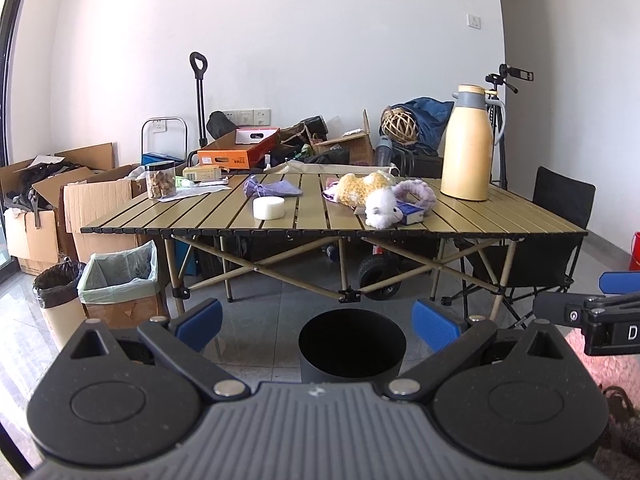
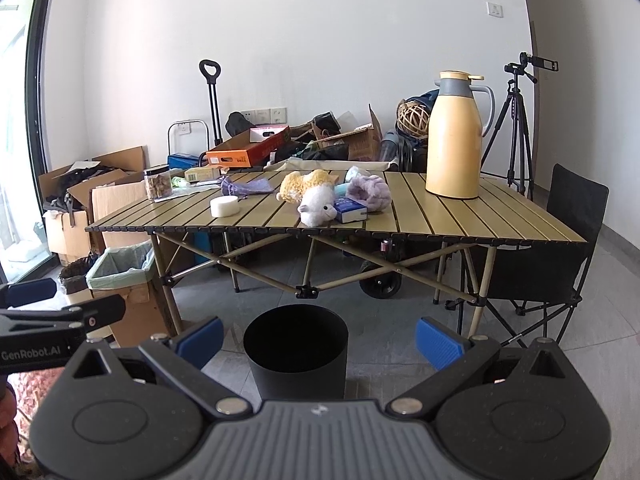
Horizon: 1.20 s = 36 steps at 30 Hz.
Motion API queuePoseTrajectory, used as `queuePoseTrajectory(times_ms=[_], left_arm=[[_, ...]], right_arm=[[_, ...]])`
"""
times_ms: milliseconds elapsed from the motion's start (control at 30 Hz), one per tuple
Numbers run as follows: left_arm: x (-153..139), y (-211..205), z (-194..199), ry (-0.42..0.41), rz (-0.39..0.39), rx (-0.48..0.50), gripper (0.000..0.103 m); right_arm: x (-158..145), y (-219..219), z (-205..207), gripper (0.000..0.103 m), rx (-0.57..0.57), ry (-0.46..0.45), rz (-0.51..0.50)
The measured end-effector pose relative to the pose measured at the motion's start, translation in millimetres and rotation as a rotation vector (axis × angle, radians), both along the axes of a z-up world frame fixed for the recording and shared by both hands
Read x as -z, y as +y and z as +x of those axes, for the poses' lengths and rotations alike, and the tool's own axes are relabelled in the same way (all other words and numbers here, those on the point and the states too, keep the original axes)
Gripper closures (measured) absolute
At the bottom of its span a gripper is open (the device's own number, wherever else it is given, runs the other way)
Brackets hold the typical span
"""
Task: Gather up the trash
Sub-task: 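Move the left tool toward the white foam cylinder while the right tool approaches the plush toy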
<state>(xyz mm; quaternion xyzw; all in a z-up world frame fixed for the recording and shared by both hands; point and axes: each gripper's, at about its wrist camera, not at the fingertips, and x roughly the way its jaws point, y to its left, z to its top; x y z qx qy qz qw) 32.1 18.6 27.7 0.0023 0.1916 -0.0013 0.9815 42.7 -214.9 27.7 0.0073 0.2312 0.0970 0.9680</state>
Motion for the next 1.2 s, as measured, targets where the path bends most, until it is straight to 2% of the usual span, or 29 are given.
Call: queuePoseTrajectory(times_ms=[267, 600, 1000, 1200], left_arm=[[5, 12, 27, -0.007, -0.012, -0.019, 0.000], [7, 22, 80, 0.010, -0.002, -0.052, 0.000], [-4, 32, 139, -0.044, -0.014, -0.104, 0.000], [-2, 39, 166, -0.043, -0.022, -0.118, 0.000]], right_arm=[[-2, 7, 36, 0.000, 0.001, -0.008, -0.015], [-6, 13, 96, 0.000, -0.002, -0.021, -0.003], [-7, 28, 164, 0.000, -0.034, -0.048, 0.006], [-6, 38, 191, 0.000, -0.034, -0.058, 0.003]])
